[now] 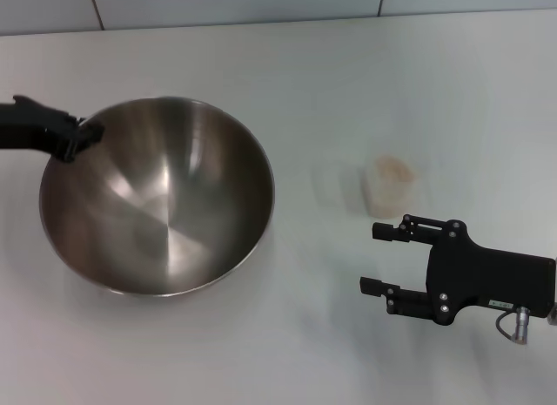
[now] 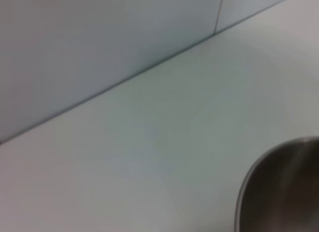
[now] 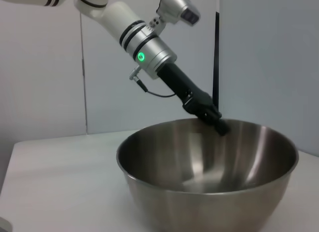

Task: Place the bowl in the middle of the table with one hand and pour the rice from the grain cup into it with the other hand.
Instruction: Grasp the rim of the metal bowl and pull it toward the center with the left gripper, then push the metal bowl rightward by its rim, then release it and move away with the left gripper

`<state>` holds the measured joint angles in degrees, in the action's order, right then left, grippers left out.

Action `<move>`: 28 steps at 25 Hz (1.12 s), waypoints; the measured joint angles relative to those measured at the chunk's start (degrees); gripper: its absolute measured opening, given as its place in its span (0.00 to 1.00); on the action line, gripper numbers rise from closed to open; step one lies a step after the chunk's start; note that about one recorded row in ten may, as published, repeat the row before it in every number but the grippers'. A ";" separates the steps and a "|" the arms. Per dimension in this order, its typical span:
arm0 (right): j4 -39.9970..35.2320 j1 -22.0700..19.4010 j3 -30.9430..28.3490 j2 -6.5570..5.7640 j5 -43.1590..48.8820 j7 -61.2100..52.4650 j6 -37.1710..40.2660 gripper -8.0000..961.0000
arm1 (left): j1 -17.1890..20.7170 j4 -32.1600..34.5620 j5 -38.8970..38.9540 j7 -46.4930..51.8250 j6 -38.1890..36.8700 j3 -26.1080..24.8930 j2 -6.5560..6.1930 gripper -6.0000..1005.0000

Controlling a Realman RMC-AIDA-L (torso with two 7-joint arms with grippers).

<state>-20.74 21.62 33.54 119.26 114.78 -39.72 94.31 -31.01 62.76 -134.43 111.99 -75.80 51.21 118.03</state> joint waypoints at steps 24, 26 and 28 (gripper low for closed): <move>-0.07 -0.30 0.03 -0.13 0.13 0.00 0.73 0.71 | -10.51 -1.12 0.55 1.55 -3.88 2.56 0.64 0.05; -0.07 -0.27 0.03 -0.15 0.11 0.00 0.76 0.71 | -11.40 -2.20 0.57 1.46 -3.18 3.19 0.68 0.05; -0.01 -0.21 0.03 -0.16 0.05 0.00 0.79 0.71 | -12.68 -3.76 0.59 1.18 -2.52 3.62 0.70 0.05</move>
<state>-20.76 21.41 33.57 119.10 114.83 -39.73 95.10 -43.69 59.00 -133.84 113.17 -78.32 54.83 118.72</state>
